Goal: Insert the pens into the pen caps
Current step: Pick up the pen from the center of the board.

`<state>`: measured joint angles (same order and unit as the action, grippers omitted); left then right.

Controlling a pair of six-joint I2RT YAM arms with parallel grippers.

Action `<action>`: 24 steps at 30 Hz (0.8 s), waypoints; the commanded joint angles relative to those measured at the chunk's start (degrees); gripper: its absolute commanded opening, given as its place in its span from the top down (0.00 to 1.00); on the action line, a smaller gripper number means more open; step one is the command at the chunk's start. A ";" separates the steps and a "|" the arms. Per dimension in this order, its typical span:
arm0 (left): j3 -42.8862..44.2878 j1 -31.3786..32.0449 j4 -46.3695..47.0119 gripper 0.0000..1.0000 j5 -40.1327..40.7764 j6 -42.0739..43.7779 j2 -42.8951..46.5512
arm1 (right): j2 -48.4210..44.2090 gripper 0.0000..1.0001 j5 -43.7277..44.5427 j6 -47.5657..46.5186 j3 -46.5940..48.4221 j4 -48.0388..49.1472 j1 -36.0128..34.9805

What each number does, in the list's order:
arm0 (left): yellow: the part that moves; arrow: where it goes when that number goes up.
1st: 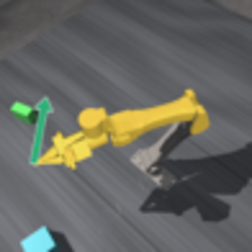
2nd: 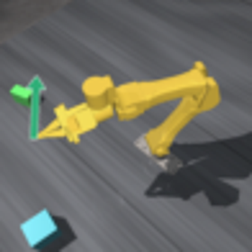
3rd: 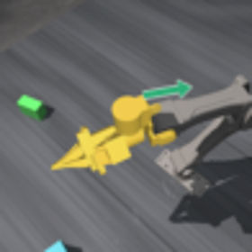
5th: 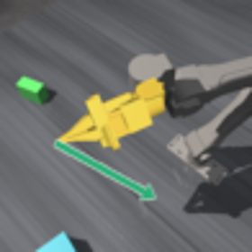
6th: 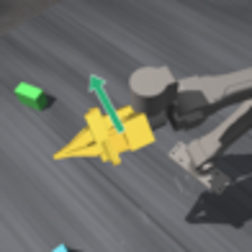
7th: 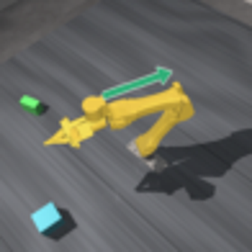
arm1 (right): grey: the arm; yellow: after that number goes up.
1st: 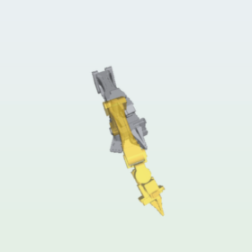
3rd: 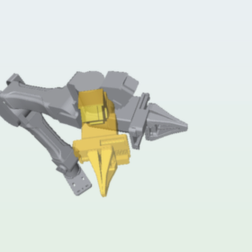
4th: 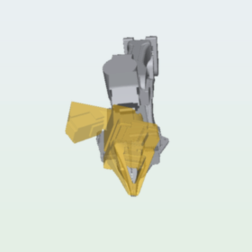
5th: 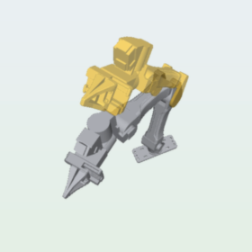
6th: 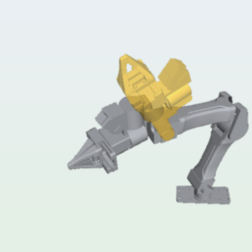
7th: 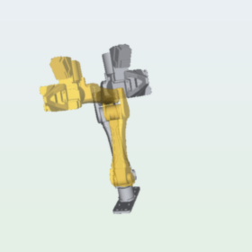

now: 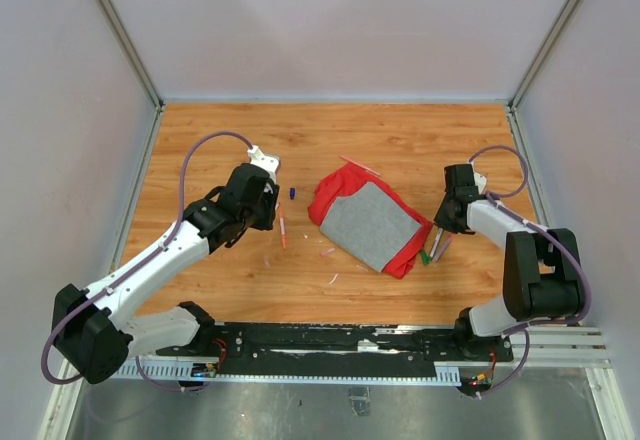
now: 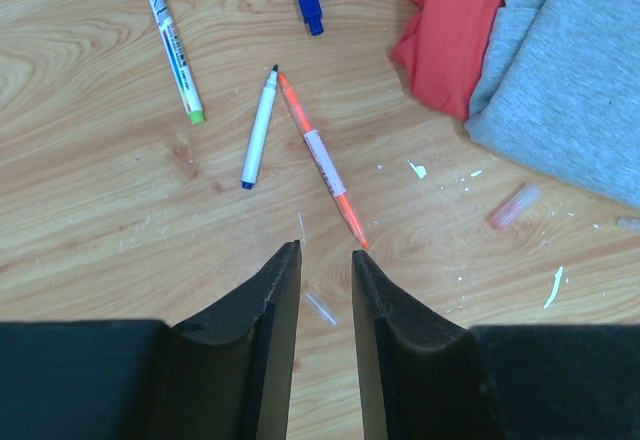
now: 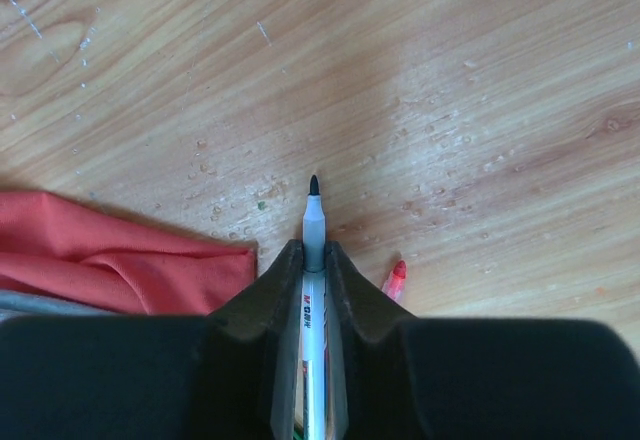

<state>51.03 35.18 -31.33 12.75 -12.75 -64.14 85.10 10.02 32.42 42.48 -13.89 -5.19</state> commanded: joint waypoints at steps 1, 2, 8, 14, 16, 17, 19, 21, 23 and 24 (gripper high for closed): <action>-0.31 0.15 1.53 0.68 -0.97 0.98 -0.18 | 0.24 0.87 -1.87 -0.02 -0.64 -1.46 0.62; -0.26 0.15 1.50 0.68 -1.04 0.98 -0.14 | -0.09 0.89 -2.11 0.12 -0.59 -1.45 0.62; 0.06 0.15 1.41 0.68 -1.48 0.89 0.21 | -2.18 0.93 -2.91 0.67 -0.47 -1.40 0.62; 1.49 0.15 2.67 0.61 -4.76 -0.95 4.12 | -9.34 0.94 -0.46 0.67 -1.16 -2.95 0.62; 1.62 0.15 4.22 0.58 -6.66 -2.23 5.73 | -12.73 0.94 -0.23 0.55 -1.68 -3.43 0.62; 1.43 0.15 5.48 0.56 -7.93 -3.03 6.41 | -15.12 0.94 -0.33 0.39 -2.05 -3.70 0.60; 0.38 0.15 8.92 0.52 -10.83 -4.84 8.46 | -18.32 0.95 -1.22 0.49 -2.46 -4.21 0.53; -1.27 0.15 13.04 0.49 -13.74 -7.10 10.50 | -21.60 0.95 -3.29 1.12 -3.08 -4.70 0.40; -2.84 0.15 17.03 0.46 -16.69 -9.04 11.86 | -25.09 0.96 -6.89 2.52 -4.19 -4.07 -0.08; -3.54 0.23 18.76 0.45 -17.72 -9.90 12.08 | -26.61 0.96 -8.52 3.66 -4.89 -3.58 -0.72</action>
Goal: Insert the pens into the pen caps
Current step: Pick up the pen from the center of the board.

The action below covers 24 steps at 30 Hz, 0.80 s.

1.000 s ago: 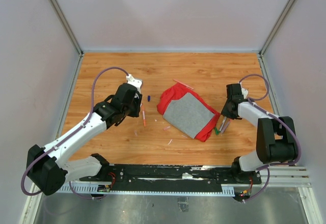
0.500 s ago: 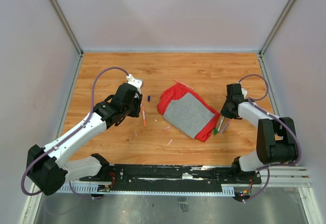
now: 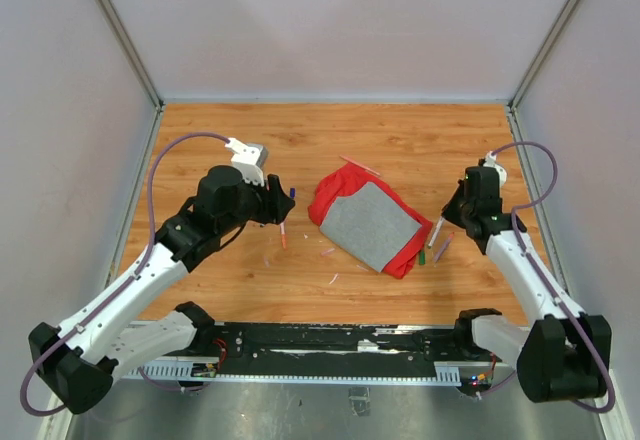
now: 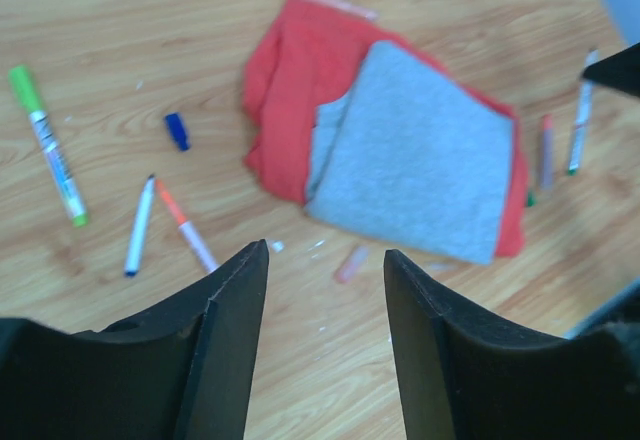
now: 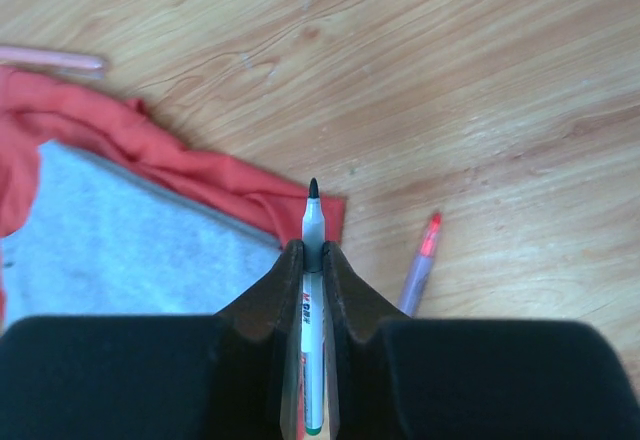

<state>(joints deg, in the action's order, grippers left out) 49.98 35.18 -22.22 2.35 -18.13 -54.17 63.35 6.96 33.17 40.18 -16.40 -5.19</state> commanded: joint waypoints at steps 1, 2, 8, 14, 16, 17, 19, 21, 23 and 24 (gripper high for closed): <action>-3.11 0.28 11.65 0.44 -8.34 -5.44 2.09 | -6.47 0.97 -7.03 4.01 -3.16 -0.30 -1.72; -3.59 0.51 13.05 0.42 -9.14 -6.11 1.75 | -7.72 0.97 -8.38 5.20 -3.88 0.75 -3.04; -6.80 4.92 21.25 0.35 -10.26 -10.42 -1.65 | -10.54 0.97 -10.41 13.86 -6.46 7.23 -15.21; -9.81 10.22 30.07 0.32 -10.51 -14.45 -5.79 | -9.85 0.98 -9.71 21.91 -8.81 17.58 -26.07; -10.15 11.42 31.09 0.33 -10.27 -15.35 -7.49 | -8.91 0.99 -10.50 22.70 -8.32 20.07 -28.23; -10.46 11.90 31.69 0.33 -10.20 -15.67 -8.25 | -8.46 0.99 -10.94 22.95 -7.99 20.96 -29.04; -11.16 12.71 32.70 0.34 -10.15 -16.33 -9.45 | -7.92 0.99 -11.46 23.34 -7.69 23.13 -30.55; -11.63 13.63 33.50 0.35 -10.30 -16.59 -10.69 | -7.99 0.99 -12.01 24.11 -7.79 25.14 -31.59; -11.70 14.44 33.79 0.36 -10.47 -16.59 -12.00 | -8.19 1.00 -12.59 24.91 -7.76 26.78 -32.07; -11.74 14.86 33.98 0.37 -10.52 -16.61 -12.57 | -8.30 1.00 -12.73 25.27 -7.75 27.38 -32.22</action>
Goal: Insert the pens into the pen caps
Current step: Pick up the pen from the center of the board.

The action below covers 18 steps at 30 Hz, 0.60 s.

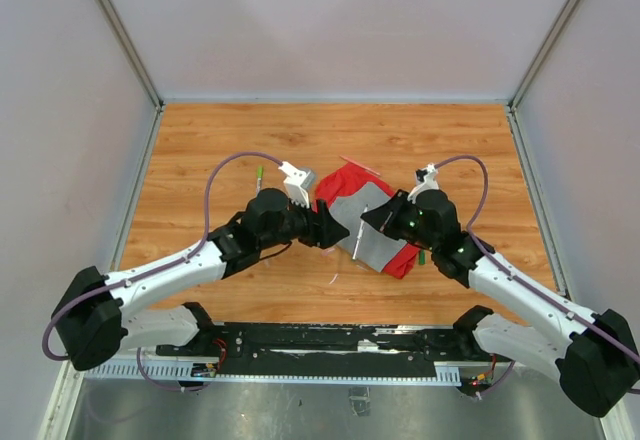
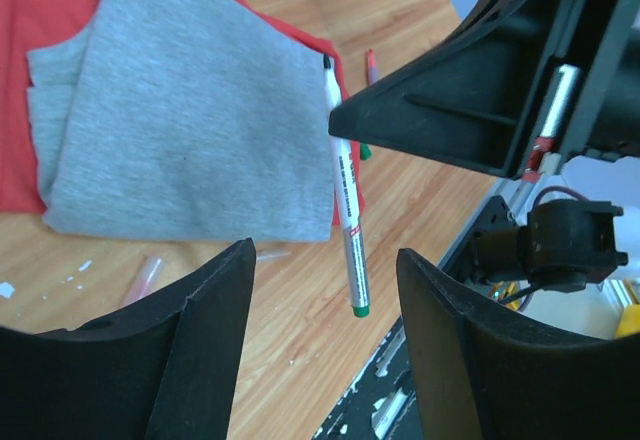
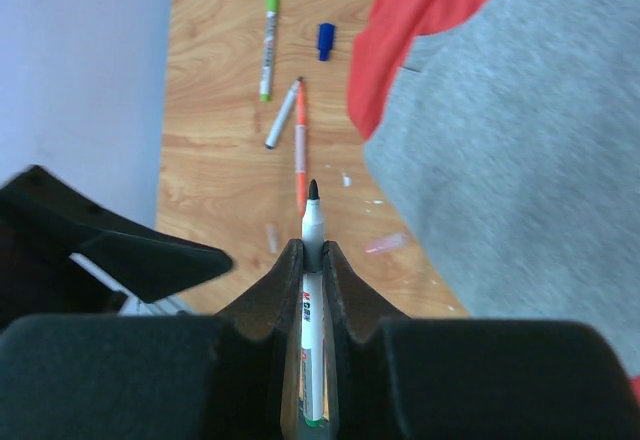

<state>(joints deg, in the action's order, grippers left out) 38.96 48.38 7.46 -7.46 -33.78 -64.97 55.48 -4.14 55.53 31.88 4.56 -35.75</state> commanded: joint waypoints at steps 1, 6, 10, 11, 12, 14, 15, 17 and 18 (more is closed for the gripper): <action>-0.73 2.24 4.68 0.38 -0.71 -1.02 -2.27 | -0.54 0.99 -1.73 3.20 0.45 7.09 -1.84; -0.07 4.45 6.82 0.42 -1.23 -1.61 -4.88 | -0.86 0.99 -3.89 4.22 0.11 11.11 -2.13; 0.74 5.49 7.95 0.49 -2.05 -2.12 -6.71 | -1.70 0.99 -4.17 4.32 -0.15 12.60 -2.29; 0.91 5.76 8.07 0.51 -2.06 -2.15 -7.07 | -1.84 0.99 -4.16 4.33 -0.16 12.62 -2.26; 1.08 5.90 8.17 0.54 -2.03 -2.24 -7.34 | -2.01 0.99 -4.18 4.22 -0.17 12.64 -2.36; 1.28 5.97 8.14 0.63 -2.11 -2.33 -7.83 | -2.21 0.99 -4.21 4.11 -0.20 12.67 -2.40; 1.37 6.02 8.18 0.69 -2.11 -2.34 -7.88 | -2.26 0.99 -4.24 3.99 -0.23 12.65 -2.40; 1.46 6.02 8.14 0.81 -2.12 -2.42 -7.91 | -2.31 0.99 -4.23 3.77 -0.24 12.61 -2.53; 1.55 6.02 8.17 0.86 -2.02 -2.41 -7.89 | -2.31 0.99 -4.19 3.65 -0.31 12.66 -2.53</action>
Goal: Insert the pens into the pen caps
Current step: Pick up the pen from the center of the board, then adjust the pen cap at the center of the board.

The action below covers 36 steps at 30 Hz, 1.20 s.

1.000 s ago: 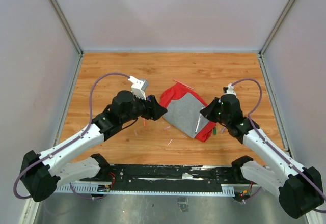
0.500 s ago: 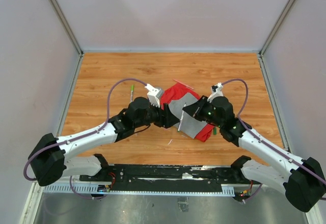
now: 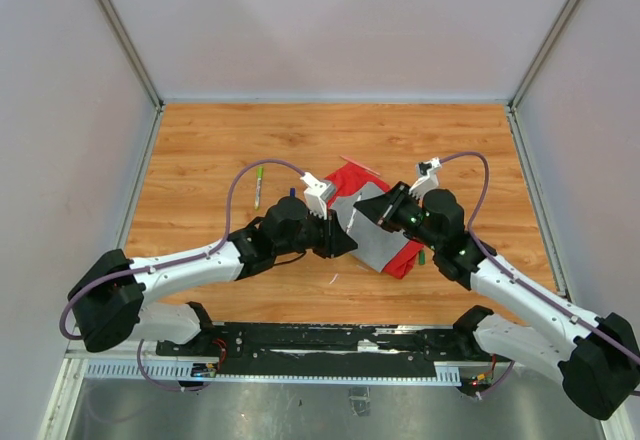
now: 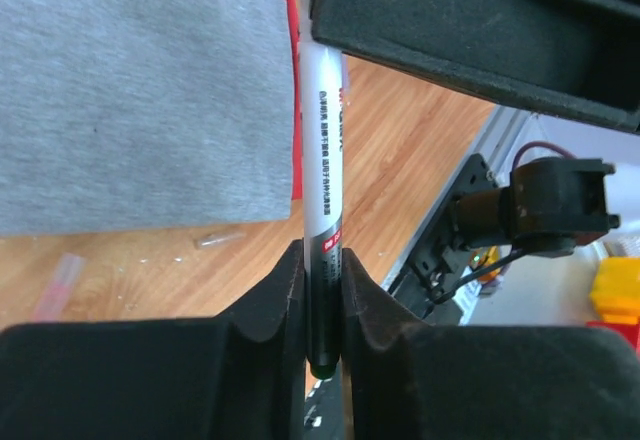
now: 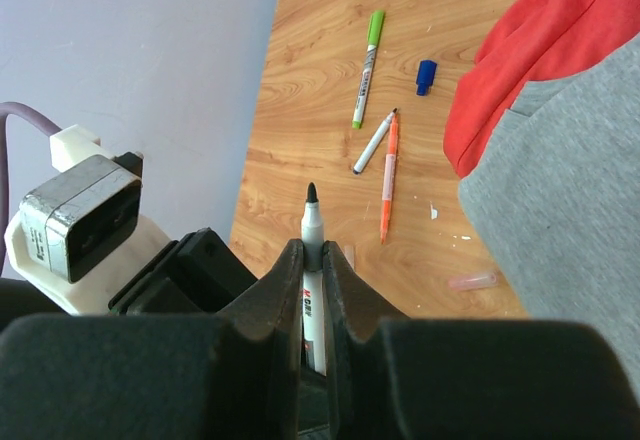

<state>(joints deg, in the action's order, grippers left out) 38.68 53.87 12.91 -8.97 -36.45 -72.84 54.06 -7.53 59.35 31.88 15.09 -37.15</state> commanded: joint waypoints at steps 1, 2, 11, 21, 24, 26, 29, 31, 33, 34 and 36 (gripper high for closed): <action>1.97 0.54 2.62 0.91 -0.46 0.24 -0.02 | -0.81 0.99 -0.74 -0.39 -0.32 2.06 -1.23; 2.08 0.54 2.44 0.95 -0.47 0.25 -0.02 | -0.80 0.99 -0.63 -0.52 -0.33 2.05 -1.30; 4.41 0.54 -2.82 1.00 2.06 2.43 0.29 | -3.88 0.71 3.37 -8.87 1.43 -6.07 -1.44; 7.32 -4.65 -17.77 1.00 7.79 12.07 5.66 | -12.02 0.49 21.26 -23.37 3.63 -35.99 -1.37; 8.47 -5.34 -23.09 1.00 10.34 14.69 7.79 | -11.55 0.52 27.66 -22.31 4.90 -46.15 -0.62; 9.74 -5.35 -26.00 0.99 12.15 16.21 8.76 | -9.82 0.54 29.09 -22.64 5.74 -51.05 1.72; 11.22 -5.37 -30.75 1.00 15.00 18.75 10.16 | -6.73 0.61 26.52 -24.08 5.66 -54.09 6.25; 12.29 -5.37 -34.09 0.99 18.76 20.26 11.17 | -4.72 0.63 23.06 -24.97 4.78 -53.71 9.72; 13.37 -5.36 -36.91 1.00 21.20 21.63 12.34 | -3.18 0.64 20.03 -26.36 3.49 -51.75 12.50; 13.81 -5.37 -38.20 1.00 22.17 22.16 13.15 | -2.27 0.65 18.29 -27.26 2.99 -50.83 13.85; 14.46 -5.36 -40.29 1.00 23.97 22.90 14.31 | 0.86 0.66 15.14 -28.78 2.67 -49.53 16.09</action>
<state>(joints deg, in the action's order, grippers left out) 50.39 48.56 -20.75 9.15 -17.50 -61.34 51.35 13.43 34.68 35.59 -34.35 -25.15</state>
